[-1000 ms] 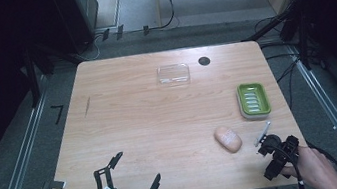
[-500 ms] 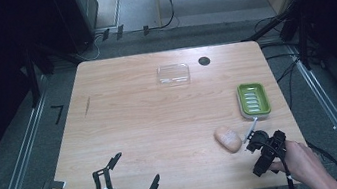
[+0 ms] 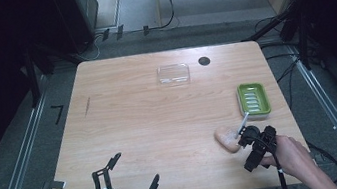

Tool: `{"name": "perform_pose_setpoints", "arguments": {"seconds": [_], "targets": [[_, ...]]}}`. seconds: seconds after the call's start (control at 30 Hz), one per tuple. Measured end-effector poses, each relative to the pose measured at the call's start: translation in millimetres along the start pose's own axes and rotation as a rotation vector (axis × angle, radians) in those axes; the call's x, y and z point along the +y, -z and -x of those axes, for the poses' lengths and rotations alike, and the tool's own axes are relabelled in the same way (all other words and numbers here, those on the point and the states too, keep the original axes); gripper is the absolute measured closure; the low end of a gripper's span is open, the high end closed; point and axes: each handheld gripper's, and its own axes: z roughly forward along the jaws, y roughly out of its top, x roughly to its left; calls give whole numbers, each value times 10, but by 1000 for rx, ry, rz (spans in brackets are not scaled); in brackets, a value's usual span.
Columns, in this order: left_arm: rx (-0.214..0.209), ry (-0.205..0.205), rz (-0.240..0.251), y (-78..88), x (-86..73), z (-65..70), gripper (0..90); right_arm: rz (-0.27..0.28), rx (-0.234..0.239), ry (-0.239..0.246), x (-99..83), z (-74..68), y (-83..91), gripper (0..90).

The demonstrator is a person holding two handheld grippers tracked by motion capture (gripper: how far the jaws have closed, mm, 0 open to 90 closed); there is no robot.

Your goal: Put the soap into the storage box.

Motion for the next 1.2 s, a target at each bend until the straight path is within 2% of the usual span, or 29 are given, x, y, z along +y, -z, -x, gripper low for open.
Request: {"name": "perform_pose_setpoints", "arguments": {"seconds": [0.7, 0.77, 1.2], "targets": [[0, 0, 1, 0, -1, -1, 0, 37, 43, -8, 411, 41, 20, 1], [0, 1, 1, 1, -1, -2, 0, 64, 35, -17, 465, 42, 29, 5], [1, 1, 0, 1, -2, -2, 0, 69, 47, -24, 673, 45, -6, 14]]}}
